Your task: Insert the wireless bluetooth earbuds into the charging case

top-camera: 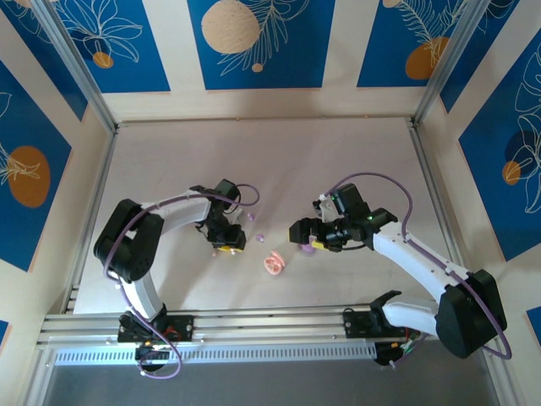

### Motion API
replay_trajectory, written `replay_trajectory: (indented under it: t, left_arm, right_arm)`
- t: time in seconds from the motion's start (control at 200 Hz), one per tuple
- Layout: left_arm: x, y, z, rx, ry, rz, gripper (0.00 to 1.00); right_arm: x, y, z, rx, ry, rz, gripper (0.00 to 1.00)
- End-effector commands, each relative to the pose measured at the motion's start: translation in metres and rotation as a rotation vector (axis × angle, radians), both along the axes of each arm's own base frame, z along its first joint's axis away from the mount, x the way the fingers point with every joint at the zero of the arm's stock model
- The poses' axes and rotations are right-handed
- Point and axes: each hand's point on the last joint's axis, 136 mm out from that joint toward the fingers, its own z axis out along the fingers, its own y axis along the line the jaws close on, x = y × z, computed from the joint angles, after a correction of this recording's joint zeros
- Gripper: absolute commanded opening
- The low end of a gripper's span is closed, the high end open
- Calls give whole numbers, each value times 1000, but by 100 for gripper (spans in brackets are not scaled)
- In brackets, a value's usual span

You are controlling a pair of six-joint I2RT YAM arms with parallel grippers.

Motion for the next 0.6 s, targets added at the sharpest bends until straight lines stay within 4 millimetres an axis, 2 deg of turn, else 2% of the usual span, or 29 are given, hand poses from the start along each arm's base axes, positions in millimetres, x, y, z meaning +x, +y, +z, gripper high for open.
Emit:
replay_trajectory:
  t: [0.0,0.245,0.455,0.595]
  left_arm:
    - [10,4,1,13,-14,-12,36]
    - [17,4,6,10,-16,-17,35]
    - [15,3,3,6,-1,-19,33]
    - [15,8,4,29,-14,-13,37]
  right_arm:
    - [-5,1,2,27,18,5,99]
    - [-6,1,2,29,19,4,99]
    - [-7,1,0,28,23,3,99]
    - [-7,1,0,32,26,4,99]
